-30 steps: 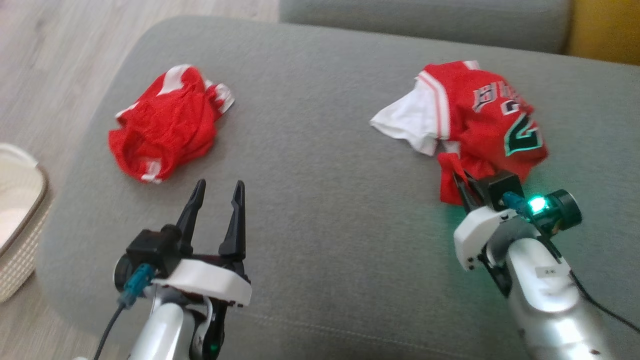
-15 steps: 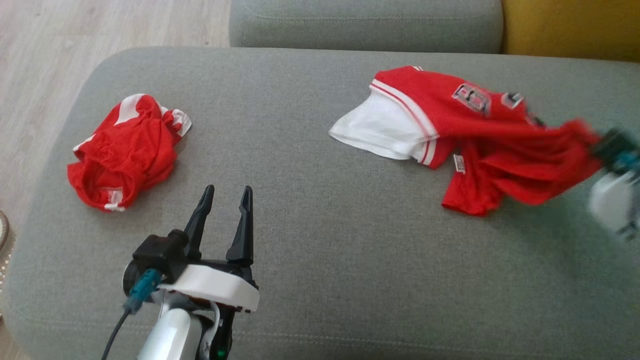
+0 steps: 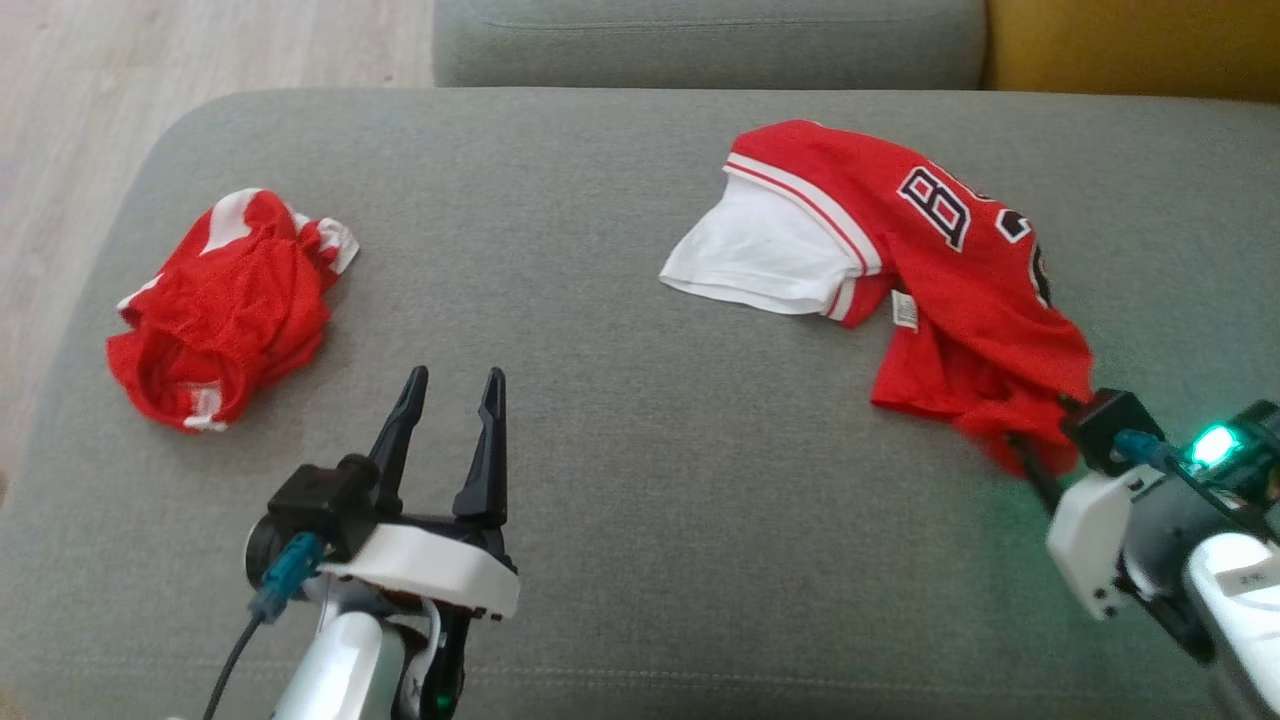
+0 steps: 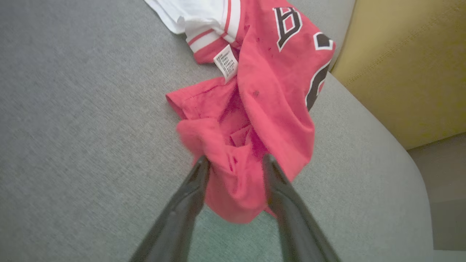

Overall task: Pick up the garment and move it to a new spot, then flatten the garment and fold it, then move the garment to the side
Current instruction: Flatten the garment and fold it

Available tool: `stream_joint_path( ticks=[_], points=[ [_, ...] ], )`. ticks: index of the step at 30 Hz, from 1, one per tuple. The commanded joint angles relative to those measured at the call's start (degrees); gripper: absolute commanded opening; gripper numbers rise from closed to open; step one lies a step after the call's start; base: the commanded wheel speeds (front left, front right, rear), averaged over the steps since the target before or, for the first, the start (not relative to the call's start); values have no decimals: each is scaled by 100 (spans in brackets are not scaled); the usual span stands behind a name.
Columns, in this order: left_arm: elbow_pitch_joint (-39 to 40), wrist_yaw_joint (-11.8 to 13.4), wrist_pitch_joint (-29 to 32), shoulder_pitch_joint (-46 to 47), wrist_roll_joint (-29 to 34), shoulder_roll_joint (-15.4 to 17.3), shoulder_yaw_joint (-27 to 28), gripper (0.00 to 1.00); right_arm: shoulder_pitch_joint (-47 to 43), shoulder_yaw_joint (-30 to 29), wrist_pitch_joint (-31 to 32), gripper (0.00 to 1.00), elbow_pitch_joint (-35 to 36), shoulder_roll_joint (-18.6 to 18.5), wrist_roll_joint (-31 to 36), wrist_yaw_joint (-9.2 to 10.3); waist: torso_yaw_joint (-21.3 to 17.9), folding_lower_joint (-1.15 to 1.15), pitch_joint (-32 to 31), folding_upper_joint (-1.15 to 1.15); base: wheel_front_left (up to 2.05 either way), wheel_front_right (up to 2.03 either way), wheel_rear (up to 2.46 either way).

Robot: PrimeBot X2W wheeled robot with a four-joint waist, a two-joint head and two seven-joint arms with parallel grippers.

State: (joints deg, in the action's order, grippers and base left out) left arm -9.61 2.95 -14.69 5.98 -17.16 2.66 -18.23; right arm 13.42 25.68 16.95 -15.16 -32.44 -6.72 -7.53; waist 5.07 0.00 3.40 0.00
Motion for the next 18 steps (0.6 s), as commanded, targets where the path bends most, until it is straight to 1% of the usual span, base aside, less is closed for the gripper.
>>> stream_joint_path(
  ticks=[1, 3, 6, 10, 14, 16, 18],
  points=[
    [162, -36, -30, 289, 57, 21, 200, 100, 79, -222, -94, 100, 231, 42, 80, 4, -71, 0, 4, 0, 0, 0, 0],
    [153, -53, -30, 295, 81, 21, 218, 100, -32, -530, -211, 100, 328, 372, 209, 4, -153, 0, 2, 0, 0, 0, 0],
    [154, -66, -30, 298, 99, 21, 231, 100, -211, -1042, -424, 100, 598, 972, 302, 4, -278, 0, 9, 0, 0, 0, 0],
    [155, -92, -30, 311, 114, 21, 252, 100, -399, -1734, -853, 100, 1018, 1795, 434, 4, -461, 0, 36, 0, 0, 0, 0],
    [168, -113, -30, 342, 123, 21, 275, 100, -636, -2276, -1291, 100, 1337, 2545, 650, 4, -644, 0, 85, 0, 0, 0, 0],
    [166, -120, -30, 362, 119, 21, 285, 100, -806, -2530, -1453, 100, 1364, 2800, 603, 4, -719, 0, 107, 0, 0, 0, 0],
    [164, -117, -30, 374, 109, 21, 304, 100, -988, -2619, -1574, 100, 1315, 2908, 583, 4, -803, 0, 137, 0, 0, 0, 0]
  ],
)
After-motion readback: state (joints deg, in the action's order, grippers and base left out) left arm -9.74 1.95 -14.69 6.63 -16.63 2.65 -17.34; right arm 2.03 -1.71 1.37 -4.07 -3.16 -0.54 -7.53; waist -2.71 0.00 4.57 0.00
